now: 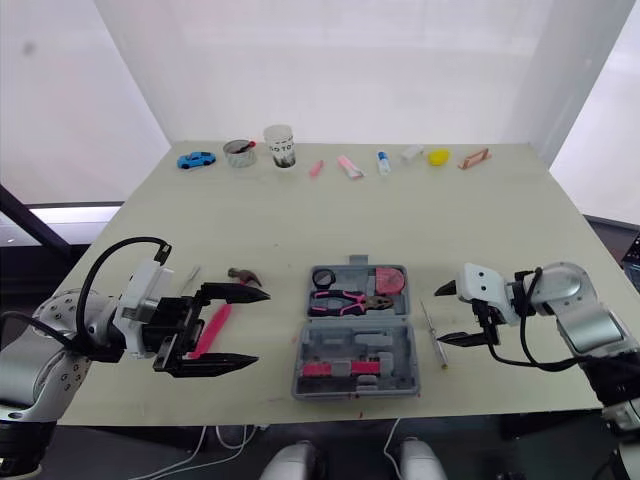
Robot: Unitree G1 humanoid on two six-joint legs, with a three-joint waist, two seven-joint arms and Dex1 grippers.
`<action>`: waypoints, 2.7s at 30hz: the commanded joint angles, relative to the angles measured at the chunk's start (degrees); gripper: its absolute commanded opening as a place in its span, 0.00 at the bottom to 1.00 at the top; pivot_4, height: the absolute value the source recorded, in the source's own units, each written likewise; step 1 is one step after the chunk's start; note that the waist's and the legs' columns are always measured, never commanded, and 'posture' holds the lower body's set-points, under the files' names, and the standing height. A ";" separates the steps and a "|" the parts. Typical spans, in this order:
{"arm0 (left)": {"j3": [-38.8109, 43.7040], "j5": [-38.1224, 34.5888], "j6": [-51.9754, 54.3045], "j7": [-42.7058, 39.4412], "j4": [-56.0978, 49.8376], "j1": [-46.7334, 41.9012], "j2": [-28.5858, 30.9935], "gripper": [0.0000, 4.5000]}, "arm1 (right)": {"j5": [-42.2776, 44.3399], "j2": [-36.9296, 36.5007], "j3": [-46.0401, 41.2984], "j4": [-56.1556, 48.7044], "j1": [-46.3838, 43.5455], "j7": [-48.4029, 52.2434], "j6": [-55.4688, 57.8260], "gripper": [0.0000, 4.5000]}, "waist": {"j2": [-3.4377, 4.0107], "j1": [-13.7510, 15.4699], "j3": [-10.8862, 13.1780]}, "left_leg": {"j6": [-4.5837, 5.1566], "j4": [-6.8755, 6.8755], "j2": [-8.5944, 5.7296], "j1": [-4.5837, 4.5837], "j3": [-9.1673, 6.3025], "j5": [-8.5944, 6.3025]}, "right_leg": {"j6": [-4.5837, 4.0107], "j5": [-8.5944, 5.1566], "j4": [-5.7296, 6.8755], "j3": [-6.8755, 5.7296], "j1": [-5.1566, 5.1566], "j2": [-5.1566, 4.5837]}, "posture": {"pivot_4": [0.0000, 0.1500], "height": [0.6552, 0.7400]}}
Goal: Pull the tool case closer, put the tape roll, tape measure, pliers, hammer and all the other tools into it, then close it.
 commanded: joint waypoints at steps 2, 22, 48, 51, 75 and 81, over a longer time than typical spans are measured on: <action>2.32 -0.65 -2.13 -1.89 -1.67 1.22 1.04 1.00 | -4.66 0.64 4.97 9.79 -6.73 5.10 -15.98 0.98 | 0.06 -0.02 0.11 | 0.00 0.03 0.00 -0.01 0.00 0.00 | 0.00 0.00 0.00 0.00 0.00 0.00 | 1.00 1.00; 2.18 0.64 -5.08 0.18 -2.14 1.20 0.80 1.00 | -29.85 12.48 23.18 43.87 -27.20 -4.80 -62.45 0.98 | 0.15 -0.32 0.50 | -0.03 0.09 0.02 0.11 0.18 0.02 | -0.02 0.01 0.19 0.12 -0.03 -0.04 | 1.00 1.00; 1.25 0.60 -4.37 2.71 -2.10 -0.71 0.57 1.00 | -38.70 13.22 26.51 47.52 -27.94 -11.26 -61.77 0.03 | 0.09 -1.21 0.47 | -0.04 0.12 0.02 0.22 0.16 0.02 | -0.05 0.03 0.23 0.13 0.08 -0.05 | 1.00 1.00; 0.27 0.95 -4.60 2.47 -1.30 -1.83 0.26 1.00 | -32.31 11.04 23.97 45.68 -26.27 -5.74 -58.76 0.03 | 0.11 -0.85 0.48 | -0.03 0.12 0.01 0.21 0.15 0.02 | -0.04 0.03 0.22 0.12 0.09 -0.06 | 1.00 1.00; -3.18 0.79 -4.37 1.19 0.47 -5.92 -1.57 1.00 | -3.95 4.78 -16.06 -36.85 17.27 -28.88 83.06 0.03 | 0.13 -0.23 0.50 | -0.03 0.13 0.00 0.10 0.05 0.01 | -0.01 0.03 0.21 0.04 0.03 -0.03 | 1.00 1.00; -5.68 1.51 -4.86 -0.16 2.34 -9.16 -2.95 1.00 | -6.77 22.98 -24.25 -43.66 18.20 -46.35 100.08 0.03 | 0.10 0.03 0.48 | -0.03 0.13 -0.06 -0.07 -0.08 0.01 | 0.11 0.09 0.16 -0.03 0.00 -0.03 | 1.00 1.00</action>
